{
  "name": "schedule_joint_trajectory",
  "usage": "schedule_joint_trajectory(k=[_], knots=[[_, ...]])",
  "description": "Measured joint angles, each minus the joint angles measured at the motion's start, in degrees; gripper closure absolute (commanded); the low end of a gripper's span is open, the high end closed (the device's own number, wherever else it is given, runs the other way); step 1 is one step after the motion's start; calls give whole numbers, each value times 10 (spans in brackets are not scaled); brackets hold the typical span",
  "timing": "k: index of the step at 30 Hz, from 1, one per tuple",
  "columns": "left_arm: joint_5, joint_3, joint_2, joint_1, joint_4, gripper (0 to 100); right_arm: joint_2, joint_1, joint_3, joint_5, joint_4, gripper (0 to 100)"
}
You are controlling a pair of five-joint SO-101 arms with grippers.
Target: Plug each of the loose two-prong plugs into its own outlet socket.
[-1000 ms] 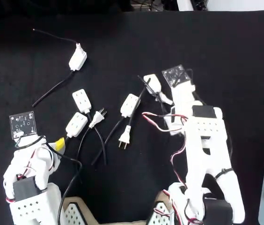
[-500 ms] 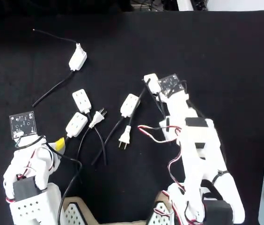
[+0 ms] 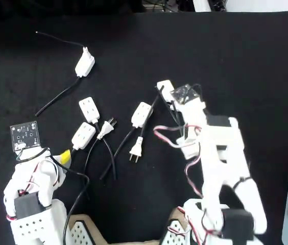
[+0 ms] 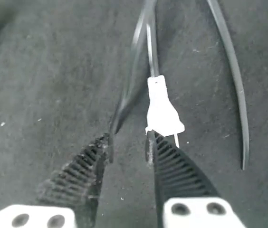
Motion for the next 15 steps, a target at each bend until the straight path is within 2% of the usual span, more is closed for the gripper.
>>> schedule_joint_trajectory(k=[6, 15], knots=[[0, 0, 0, 0, 0, 700, 105, 12, -48, 1, 2, 874], [0, 0, 0, 0, 0, 700, 181, 34, -106, 1, 2, 874]])
